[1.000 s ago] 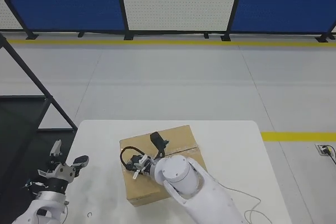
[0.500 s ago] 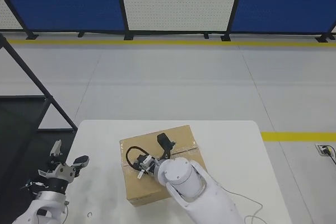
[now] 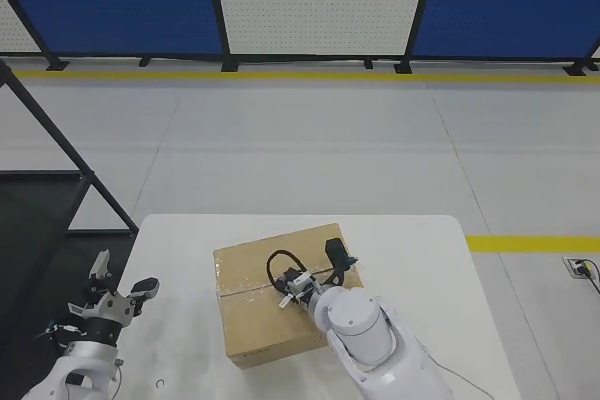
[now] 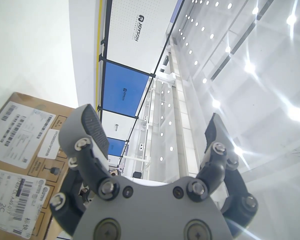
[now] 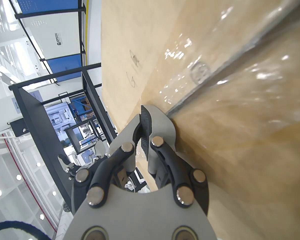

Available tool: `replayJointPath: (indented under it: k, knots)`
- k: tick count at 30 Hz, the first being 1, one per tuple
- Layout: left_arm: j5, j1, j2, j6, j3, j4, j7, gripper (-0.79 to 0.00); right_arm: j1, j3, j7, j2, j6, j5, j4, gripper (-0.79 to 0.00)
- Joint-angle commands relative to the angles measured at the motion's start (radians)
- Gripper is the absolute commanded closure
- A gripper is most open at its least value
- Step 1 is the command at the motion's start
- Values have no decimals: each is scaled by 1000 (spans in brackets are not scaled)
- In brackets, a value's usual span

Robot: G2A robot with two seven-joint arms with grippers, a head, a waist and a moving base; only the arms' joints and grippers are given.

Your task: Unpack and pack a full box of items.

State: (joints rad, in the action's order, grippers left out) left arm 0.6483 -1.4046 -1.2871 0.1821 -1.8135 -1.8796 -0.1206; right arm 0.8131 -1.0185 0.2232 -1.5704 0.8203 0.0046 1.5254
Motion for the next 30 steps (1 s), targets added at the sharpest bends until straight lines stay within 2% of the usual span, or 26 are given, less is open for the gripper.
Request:
replayJointPath:
  k: [1,19,30]
  knots:
    - [0,0,0,0,0,0,0,-785,11,-16,-32,0,14,-4,13,0]
    - [0,0,0,0,0,0,0,-785,127,-175,-298,-6,10,16,130,0]
    - [0,0,0,0,0,0,0,-785,174,-276,-335,-3,-16,58,154,0]
